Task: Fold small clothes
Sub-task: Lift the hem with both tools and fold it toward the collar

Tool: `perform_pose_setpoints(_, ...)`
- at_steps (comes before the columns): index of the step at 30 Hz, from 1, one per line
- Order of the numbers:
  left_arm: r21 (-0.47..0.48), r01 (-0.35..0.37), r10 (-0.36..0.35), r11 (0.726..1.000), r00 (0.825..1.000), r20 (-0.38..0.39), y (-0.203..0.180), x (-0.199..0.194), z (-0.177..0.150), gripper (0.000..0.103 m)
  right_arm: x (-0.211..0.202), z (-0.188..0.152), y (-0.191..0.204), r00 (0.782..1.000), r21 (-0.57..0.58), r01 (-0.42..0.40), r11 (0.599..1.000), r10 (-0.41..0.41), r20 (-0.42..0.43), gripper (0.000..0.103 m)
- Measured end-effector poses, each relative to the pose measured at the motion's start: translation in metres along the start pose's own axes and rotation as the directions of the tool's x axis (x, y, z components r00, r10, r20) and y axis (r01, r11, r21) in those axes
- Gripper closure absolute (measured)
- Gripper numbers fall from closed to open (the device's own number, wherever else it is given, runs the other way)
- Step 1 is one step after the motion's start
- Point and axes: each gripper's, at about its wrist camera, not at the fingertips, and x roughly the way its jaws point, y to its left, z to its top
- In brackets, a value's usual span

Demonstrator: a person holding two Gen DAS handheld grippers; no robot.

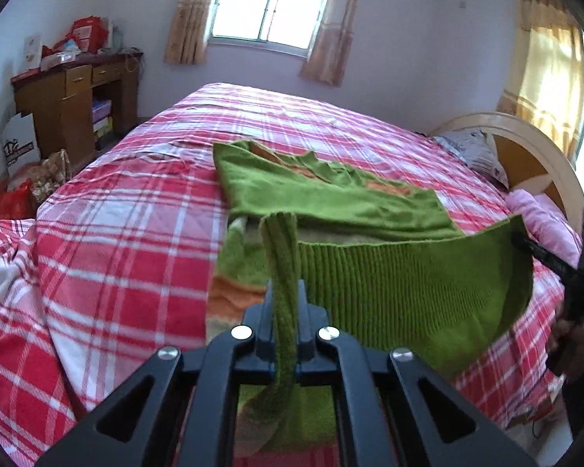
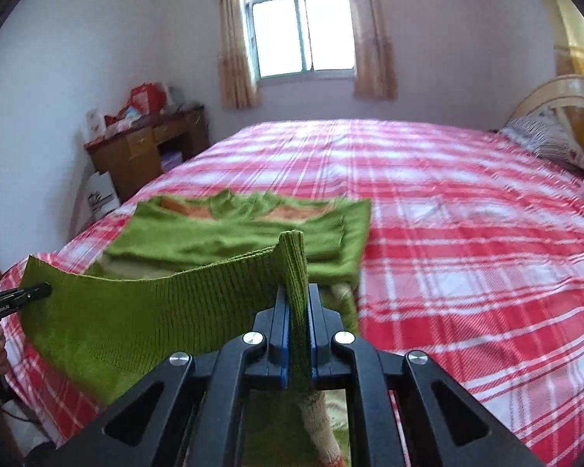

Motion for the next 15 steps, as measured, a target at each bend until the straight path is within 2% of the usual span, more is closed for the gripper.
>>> perform_pose_setpoints(9, -0.025, -0.052, 0.053, 0.998, 0.999, 0.014, -0.002, 0.024, 0.034, 0.098, 0.017, 0.019, 0.001, 0.996, 0.017, 0.083, 0.996, -0.083, 0.026, 0.097)
perform_pose_setpoints(15, -0.044, -0.065, 0.066, 0.997, 0.998, 0.009, 0.0, 0.04, 0.05, 0.098, 0.036, 0.031, -0.003, 0.994, 0.009, 0.113, 0.994, -0.113, 0.002, 0.097)
